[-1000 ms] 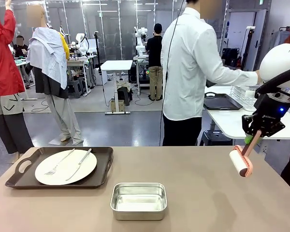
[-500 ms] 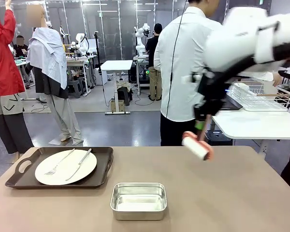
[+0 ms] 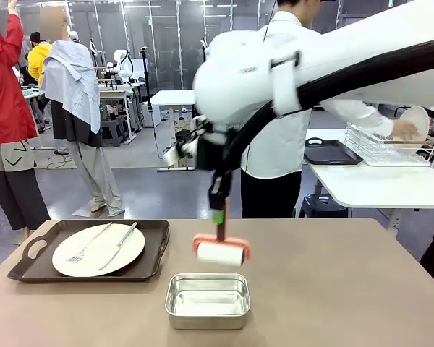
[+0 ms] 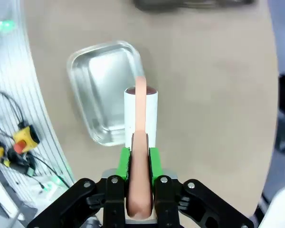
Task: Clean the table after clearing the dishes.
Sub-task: Place the Lint Roller back on top of the Airtight Container.
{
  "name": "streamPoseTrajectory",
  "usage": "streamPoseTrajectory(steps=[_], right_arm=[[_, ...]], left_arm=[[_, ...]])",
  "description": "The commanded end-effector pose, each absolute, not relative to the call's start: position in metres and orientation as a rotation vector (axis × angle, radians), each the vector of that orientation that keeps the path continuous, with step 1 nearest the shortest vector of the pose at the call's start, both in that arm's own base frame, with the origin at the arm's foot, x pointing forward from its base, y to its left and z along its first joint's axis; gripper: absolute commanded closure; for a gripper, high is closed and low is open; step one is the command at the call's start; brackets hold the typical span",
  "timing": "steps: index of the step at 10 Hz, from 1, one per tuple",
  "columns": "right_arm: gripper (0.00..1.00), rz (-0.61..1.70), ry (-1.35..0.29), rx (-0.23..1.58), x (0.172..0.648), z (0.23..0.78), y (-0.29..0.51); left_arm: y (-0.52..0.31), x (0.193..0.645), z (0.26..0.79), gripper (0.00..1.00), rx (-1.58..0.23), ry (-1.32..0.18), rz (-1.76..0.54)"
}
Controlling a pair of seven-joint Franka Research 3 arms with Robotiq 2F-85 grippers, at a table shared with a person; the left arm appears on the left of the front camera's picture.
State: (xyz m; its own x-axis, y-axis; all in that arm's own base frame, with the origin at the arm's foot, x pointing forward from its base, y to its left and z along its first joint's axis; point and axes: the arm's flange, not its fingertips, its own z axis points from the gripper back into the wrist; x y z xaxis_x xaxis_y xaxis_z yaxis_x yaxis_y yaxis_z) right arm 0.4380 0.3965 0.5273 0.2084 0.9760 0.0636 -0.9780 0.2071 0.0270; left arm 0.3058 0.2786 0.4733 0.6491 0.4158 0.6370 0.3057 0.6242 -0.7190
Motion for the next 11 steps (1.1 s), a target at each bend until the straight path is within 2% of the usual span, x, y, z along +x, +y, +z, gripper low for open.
streamPoseTrajectory(steps=[1,3,4,5,9,11], right_arm=[[0.79,1.526,0.005,0.064,0.419,0.524,0.412],[0.79,1.58,-0.075,0.064,0.393,0.525,0.422],[0.79,1.458,-0.065,0.018,0.399,0.529,0.417],[0.79,1.552,-0.014,0.082,0.4,0.518,0.438],[0.79,1.54,-0.017,0.076,0.403,0.519,0.436],[0.79,1.6,0.016,0.072,0.424,0.49,0.436]], left_arm=[[0.281,0.304,0.475,0.0,-0.926,-0.897,0.066],[0.281,0.304,0.475,0.0,-0.926,-0.897,0.066],[0.281,0.304,0.475,0.0,-0.926,-0.897,0.066],[0.281,0.304,0.475,0.0,-0.926,-0.897,0.066],[0.281,0.304,0.475,0.0,-0.926,-0.897,0.066],[0.281,0.304,0.475,0.0,-0.926,-0.897,0.066]])
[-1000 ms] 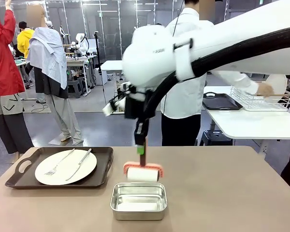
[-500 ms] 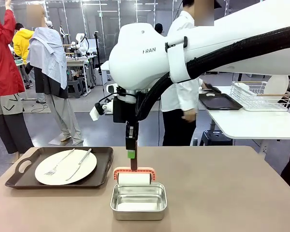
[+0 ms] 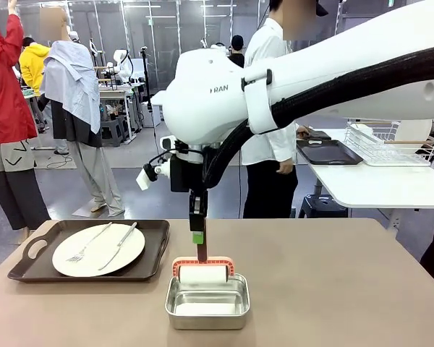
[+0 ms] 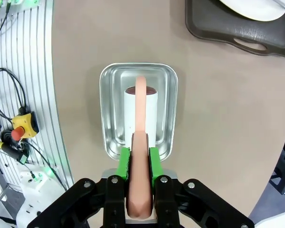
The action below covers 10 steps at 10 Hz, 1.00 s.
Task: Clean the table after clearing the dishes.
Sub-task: Place the Lint Roller back on top of the Airtight Container.
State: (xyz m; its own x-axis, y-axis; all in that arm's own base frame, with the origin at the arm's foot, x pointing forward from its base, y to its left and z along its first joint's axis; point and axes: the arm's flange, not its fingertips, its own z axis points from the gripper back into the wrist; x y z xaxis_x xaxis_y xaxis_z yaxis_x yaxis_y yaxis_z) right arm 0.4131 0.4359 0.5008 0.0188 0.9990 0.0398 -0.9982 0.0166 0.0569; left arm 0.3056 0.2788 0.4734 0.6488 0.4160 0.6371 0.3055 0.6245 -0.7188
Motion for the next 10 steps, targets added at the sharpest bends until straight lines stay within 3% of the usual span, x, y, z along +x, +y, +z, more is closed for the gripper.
streamPoseTrajectory(steps=[1,10], right_arm=[[0.79,1.602,0.037,0.082,0.431,0.481,0.439],[0.79,1.61,0.13,0.151,0.489,0.411,0.434]], left_arm=[[0.281,0.304,0.475,0.0,-0.926,-0.897,0.066],[0.281,0.304,0.475,0.0,-0.926,-0.897,0.066]])
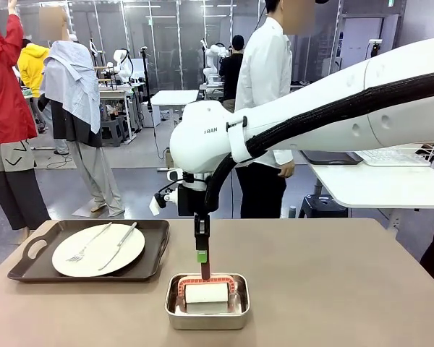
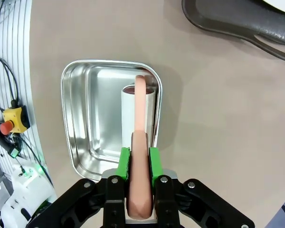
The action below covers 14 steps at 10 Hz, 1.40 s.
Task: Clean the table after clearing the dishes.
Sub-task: Place the Lint Roller back on top of the Airtight Container.
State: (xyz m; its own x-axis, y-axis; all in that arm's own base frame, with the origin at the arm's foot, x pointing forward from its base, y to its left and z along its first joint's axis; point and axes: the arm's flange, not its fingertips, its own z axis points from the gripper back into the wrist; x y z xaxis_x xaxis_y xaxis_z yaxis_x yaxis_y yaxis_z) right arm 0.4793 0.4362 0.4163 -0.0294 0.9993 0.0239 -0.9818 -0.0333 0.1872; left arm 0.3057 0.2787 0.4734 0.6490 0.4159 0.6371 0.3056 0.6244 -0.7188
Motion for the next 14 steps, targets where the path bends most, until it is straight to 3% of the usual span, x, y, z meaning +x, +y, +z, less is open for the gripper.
streamPoseTrajectory(steps=[1,2,3,4,5,6,7,12,14], right_arm=[[0.79,1.613,0.135,0.155,0.491,0.407,0.435],[0.75,1.616,0.134,0.151,0.49,0.409,0.434],[0.48,1.636,0.117,0.143,0.487,0.417,0.433],[0.4,1.63,0.108,0.136,0.485,0.423,0.432],[0.13,1.63,0.104,0.132,0.484,0.425,0.433],[0.05,1.618,0.107,0.142,0.484,0.426,0.434],[0.0,1.62,0.1,0.139,0.484,0.427,0.435],[0.0,1.577,0.133,0.085,0.487,0.43,0.439],[0.0,1.602,0.104,0.153,0.489,0.43,0.437]], left_arm=[[0.281,0.304,0.475,0.0,-0.926,-0.897,0.066],[0.281,0.304,0.475,0.0,-0.926,-0.897,0.066],[0.281,0.304,0.475,0.0,-0.926,-0.897,0.066],[0.281,0.304,0.475,0.0,-0.926,-0.897,0.066],[0.281,0.304,0.475,0.0,-0.926,-0.897,0.066],[0.281,0.304,0.475,0.0,-0.926,-0.897,0.066],[0.281,0.304,0.475,0.0,-0.926,-0.897,0.066],[0.281,0.304,0.475,0.0,-0.926,-0.897,0.066],[0.281,0.304,0.475,0.0,-0.926,-0.897,0.066]])
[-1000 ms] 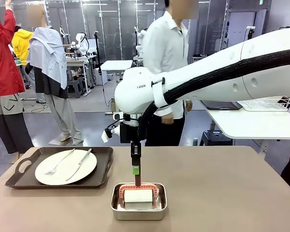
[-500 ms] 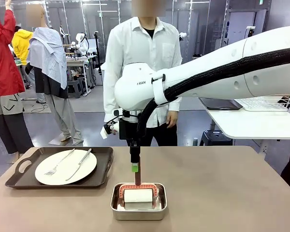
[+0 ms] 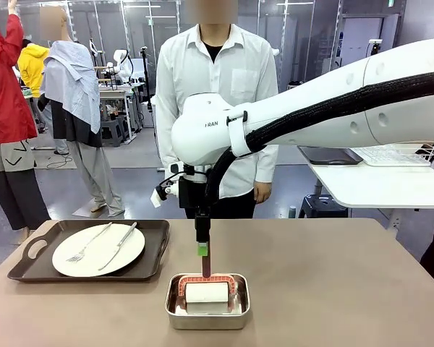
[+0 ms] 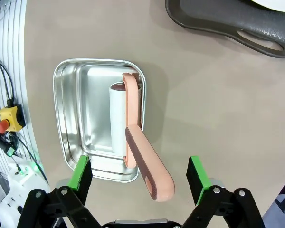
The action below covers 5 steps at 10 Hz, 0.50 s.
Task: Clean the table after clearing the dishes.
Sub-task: Place the Lint Roller back on top of the Airtight Container, then when the right (or left) Handle tray is removed, use the right hand (or left hand) to clean the right (or left) side of the table with the Lint Roller.
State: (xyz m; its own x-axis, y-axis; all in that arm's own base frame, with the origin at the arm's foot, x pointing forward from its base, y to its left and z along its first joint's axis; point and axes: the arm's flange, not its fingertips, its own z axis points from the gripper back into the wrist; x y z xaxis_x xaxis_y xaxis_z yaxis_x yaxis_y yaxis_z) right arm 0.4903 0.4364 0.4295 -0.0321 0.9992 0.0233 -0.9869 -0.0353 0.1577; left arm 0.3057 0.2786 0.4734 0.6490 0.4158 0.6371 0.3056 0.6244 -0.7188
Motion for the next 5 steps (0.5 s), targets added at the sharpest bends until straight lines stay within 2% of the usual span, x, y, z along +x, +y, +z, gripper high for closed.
streamPoseTrajectory(steps=[1,5], right_arm=[[0.0,1.602,0.104,0.153,0.489,0.4303,0.4372],[0.0,1.602,0.104,0.153,0.489,0.4303,0.4372]], left_arm=[[0.2812,0.3037,0.4754,0.0,-0.926,-0.897,0.066],[0.2812,0.3037,0.4754,0.0,-0.926,-0.897,0.066]])
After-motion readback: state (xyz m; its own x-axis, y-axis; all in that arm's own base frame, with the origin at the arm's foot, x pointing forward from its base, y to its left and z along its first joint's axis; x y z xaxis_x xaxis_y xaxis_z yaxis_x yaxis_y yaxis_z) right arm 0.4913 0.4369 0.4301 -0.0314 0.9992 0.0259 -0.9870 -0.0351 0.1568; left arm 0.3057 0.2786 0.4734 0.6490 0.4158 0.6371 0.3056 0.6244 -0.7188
